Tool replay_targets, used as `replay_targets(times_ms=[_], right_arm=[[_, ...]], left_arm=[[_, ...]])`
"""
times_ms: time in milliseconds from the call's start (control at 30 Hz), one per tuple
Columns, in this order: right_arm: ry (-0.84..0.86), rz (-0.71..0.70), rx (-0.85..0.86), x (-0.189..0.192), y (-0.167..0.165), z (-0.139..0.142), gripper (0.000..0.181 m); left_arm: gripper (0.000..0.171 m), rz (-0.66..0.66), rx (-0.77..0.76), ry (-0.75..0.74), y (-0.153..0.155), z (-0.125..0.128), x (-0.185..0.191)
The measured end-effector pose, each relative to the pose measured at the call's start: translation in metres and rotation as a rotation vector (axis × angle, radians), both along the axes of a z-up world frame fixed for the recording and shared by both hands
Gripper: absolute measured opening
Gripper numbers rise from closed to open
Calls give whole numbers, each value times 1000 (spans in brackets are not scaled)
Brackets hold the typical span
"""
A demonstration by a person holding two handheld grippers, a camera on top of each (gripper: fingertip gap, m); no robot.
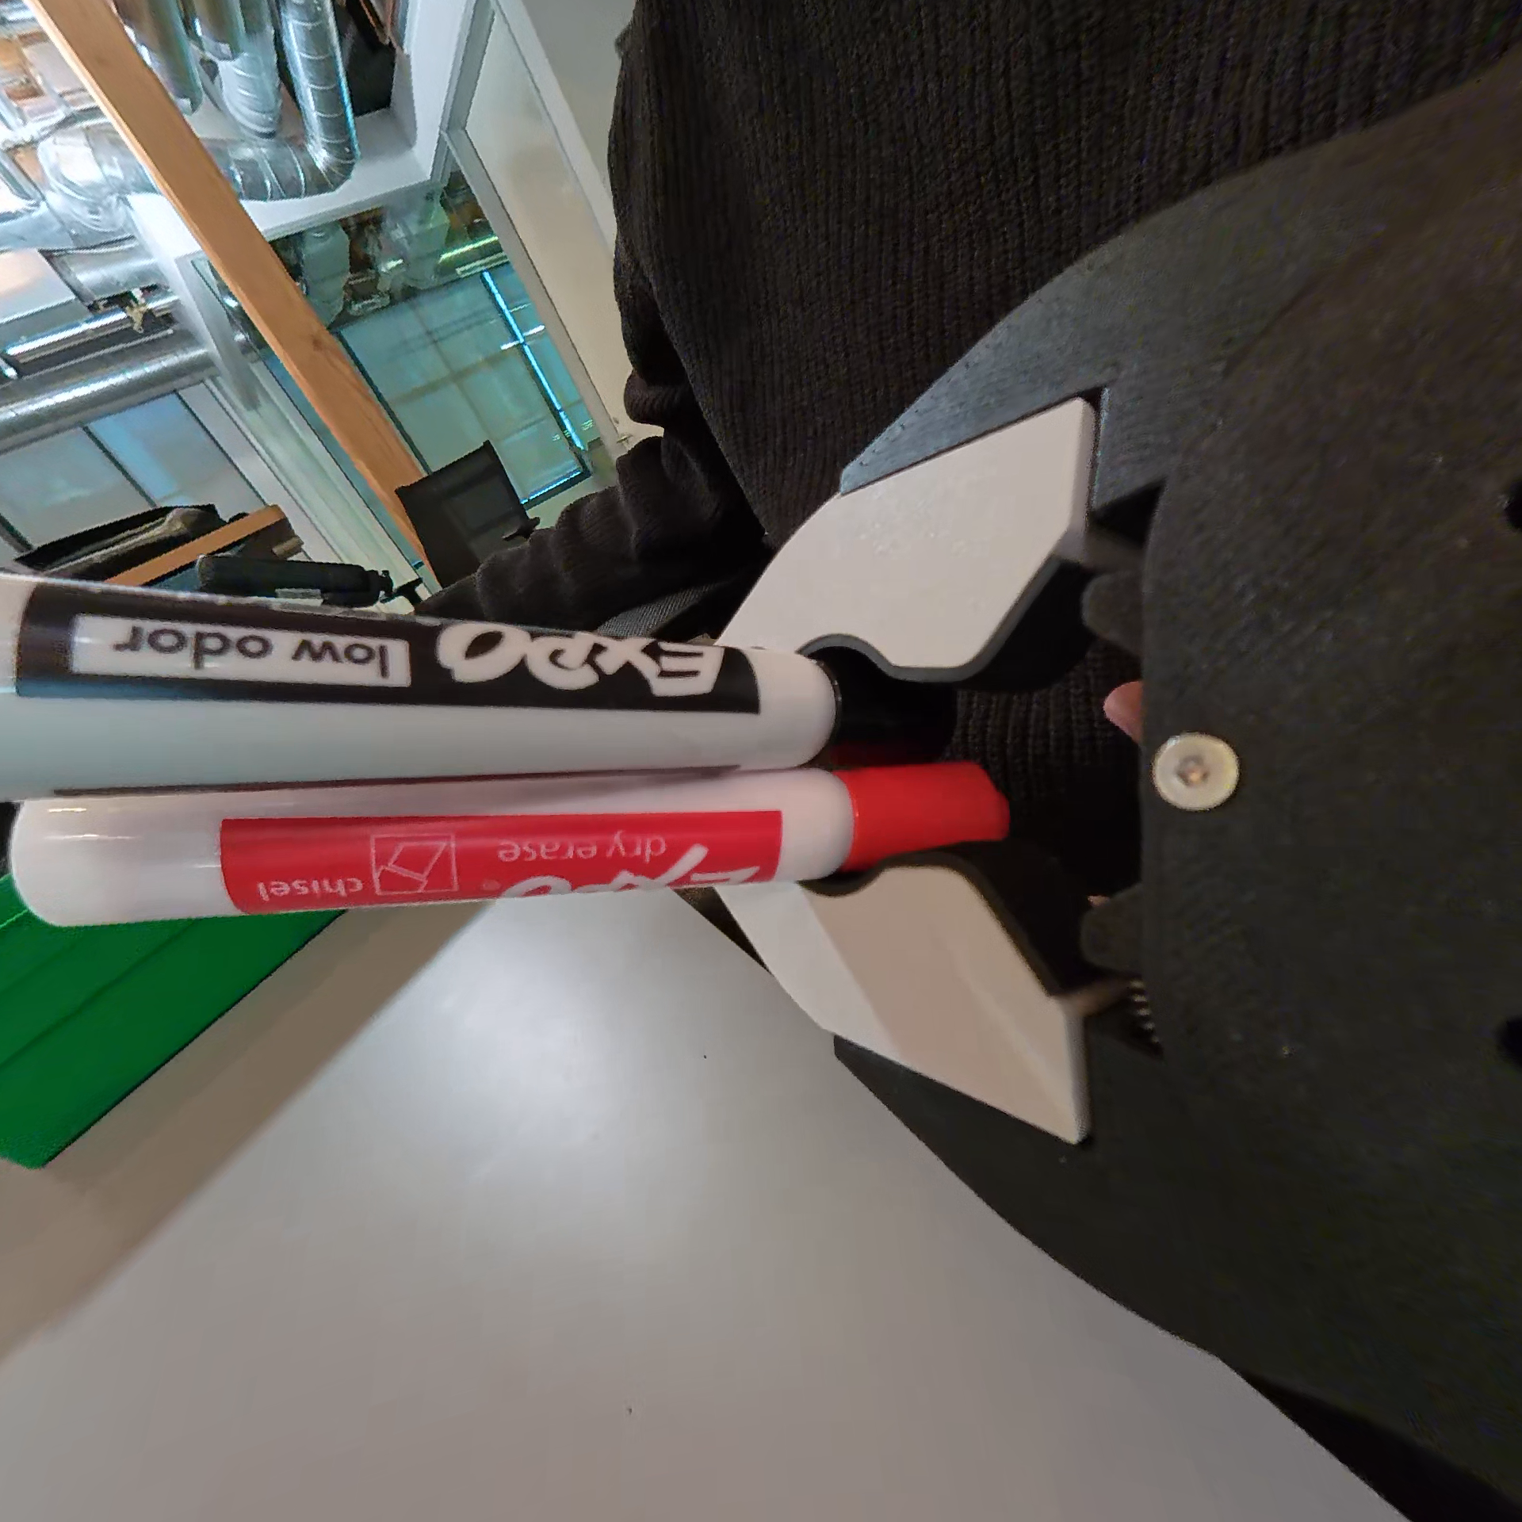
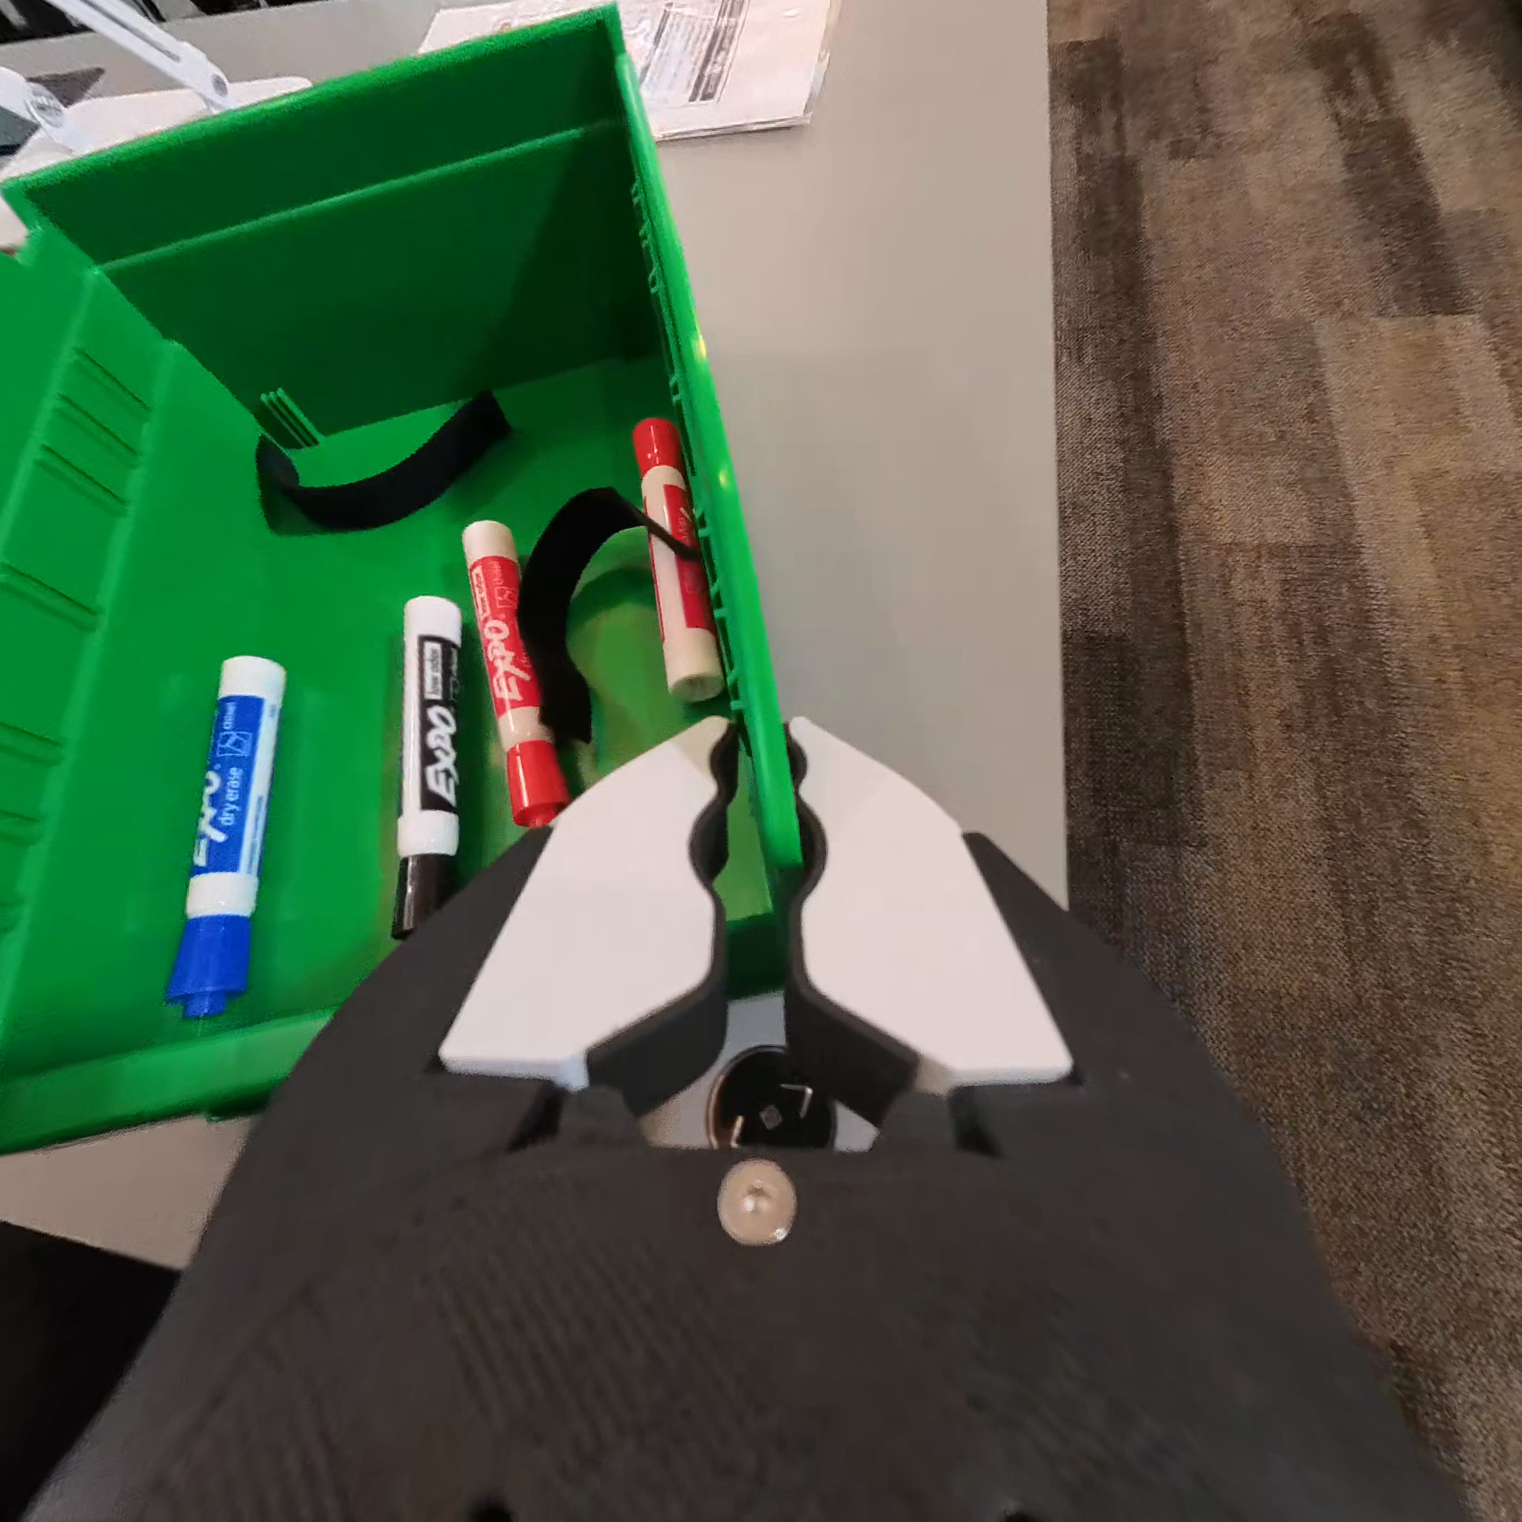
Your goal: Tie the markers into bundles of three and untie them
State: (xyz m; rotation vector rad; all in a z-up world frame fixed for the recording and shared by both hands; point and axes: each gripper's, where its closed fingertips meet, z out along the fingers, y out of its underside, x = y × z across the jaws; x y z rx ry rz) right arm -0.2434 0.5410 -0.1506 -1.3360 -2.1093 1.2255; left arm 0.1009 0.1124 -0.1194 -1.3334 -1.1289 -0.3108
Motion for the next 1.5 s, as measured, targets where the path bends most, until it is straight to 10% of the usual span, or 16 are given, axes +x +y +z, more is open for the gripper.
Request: replay_targets(times_ms=[333,1067,1200,1367,1500], right_arm=[[22,-308,-117,17,5,6,6],[92,-72,54,33,-12,3,5],[220,-106,-63,46,-16,54,31],[418,127,-485,110,-107,160,34],[376,375,-524,162,-225,162,36]], left_arm=[[39,-135,-2,4,28,2,-15],[39,-305,-43,-15,75,-14,-48],[39,-269,-31,-5,70,-10,-53],[39,-252,-11,-14,65,-10,-56],[39,-208,-54,20,60,-12,-61]])
